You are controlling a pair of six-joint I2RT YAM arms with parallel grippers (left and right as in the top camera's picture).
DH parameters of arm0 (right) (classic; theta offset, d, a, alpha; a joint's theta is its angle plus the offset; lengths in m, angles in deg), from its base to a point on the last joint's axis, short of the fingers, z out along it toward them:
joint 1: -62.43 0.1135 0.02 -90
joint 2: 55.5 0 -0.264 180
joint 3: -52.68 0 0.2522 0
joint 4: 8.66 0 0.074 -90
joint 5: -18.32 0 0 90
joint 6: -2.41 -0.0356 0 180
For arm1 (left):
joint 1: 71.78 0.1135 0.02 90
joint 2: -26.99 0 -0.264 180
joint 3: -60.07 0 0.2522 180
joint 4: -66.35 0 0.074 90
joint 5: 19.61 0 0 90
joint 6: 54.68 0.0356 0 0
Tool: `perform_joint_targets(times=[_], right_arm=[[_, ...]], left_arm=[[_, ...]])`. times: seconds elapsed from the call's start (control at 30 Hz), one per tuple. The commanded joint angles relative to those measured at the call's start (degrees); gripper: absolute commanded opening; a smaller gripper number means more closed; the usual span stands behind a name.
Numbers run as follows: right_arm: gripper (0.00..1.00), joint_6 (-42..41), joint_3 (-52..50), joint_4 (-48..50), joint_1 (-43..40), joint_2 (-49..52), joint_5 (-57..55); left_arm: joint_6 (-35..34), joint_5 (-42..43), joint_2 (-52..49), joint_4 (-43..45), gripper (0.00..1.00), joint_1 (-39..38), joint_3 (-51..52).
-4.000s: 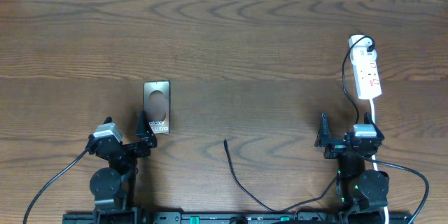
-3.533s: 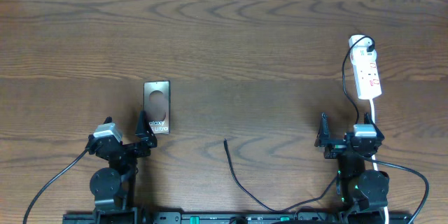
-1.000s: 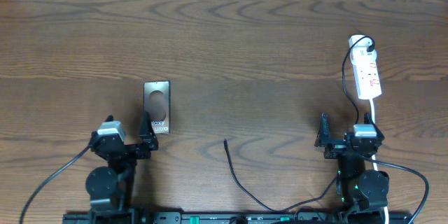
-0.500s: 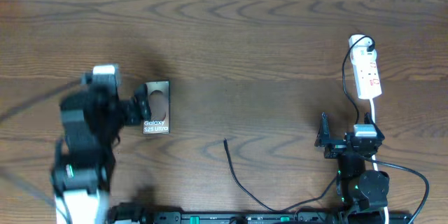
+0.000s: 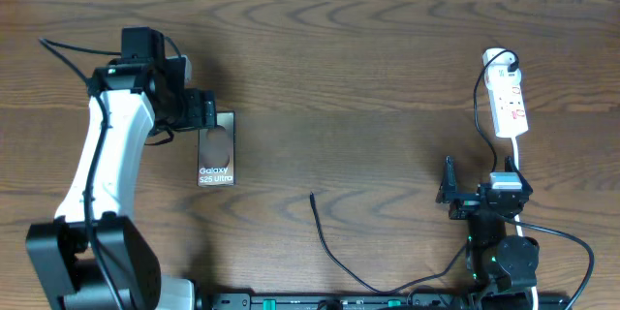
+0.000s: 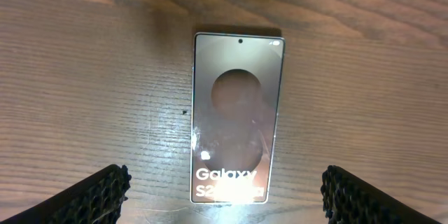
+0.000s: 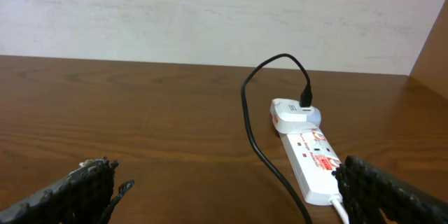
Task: Plug charger to phone and switch on socket
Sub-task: 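Move the left gripper over the Galaxy phone and lower it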
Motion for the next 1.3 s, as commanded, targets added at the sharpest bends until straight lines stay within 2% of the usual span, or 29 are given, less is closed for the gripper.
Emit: perform_joint_targets(times=[0.0,0.03,0.07,0.1,0.2,0.6,0.9,1.27], right_arm=[[0.99,-0.81,-0.09,-0.15,-0.31,-0.37,-0.90],[0.99,-0.81,-0.09,-0.15,-0.31,-0.37,-0.90],[0.99,-0.81,-0.09,-0.15,-0.31,-0.37,-0.90],[0.99,-0.81,-0.09,-0.15,-0.31,-0.37,-0.87],[0.99,-0.81,-0.09,-0.15,-0.31,-0.37,-0.90],[0.99,-0.81,-0.09,-0.15,-0.31,-0.37,-0.90],[0.99,-0.81,-0.09,-0.15,-0.31,-0.37,-0.87],[0.99,-0.81,-0.09,-0.15,-0.31,-0.37,-0.90]], left_arm=[[0.55,0.50,-1.18,-0.28,0.84,0.26,-1.01],[0.55,0.50,-1.16,-0.15,0.26,0.26,-1.01],[0.55,0.50,-1.07,0.00,0.08,0.26,-1.01],[0.52,0.50,-1.07,0.20,0.09,0.26,-1.01],[0.52,0.50,-1.07,0.22,0.98,0.26,-1.01],[1.60,-1.05,-1.92,0.66,0.98,-2.91,-0.33],[1.31,-2.75,-8.57,1.53,0.98,-5.07,-0.24],[-3.39,-2.75,-13.60,2.58,0.98,-5.07,1.03]])
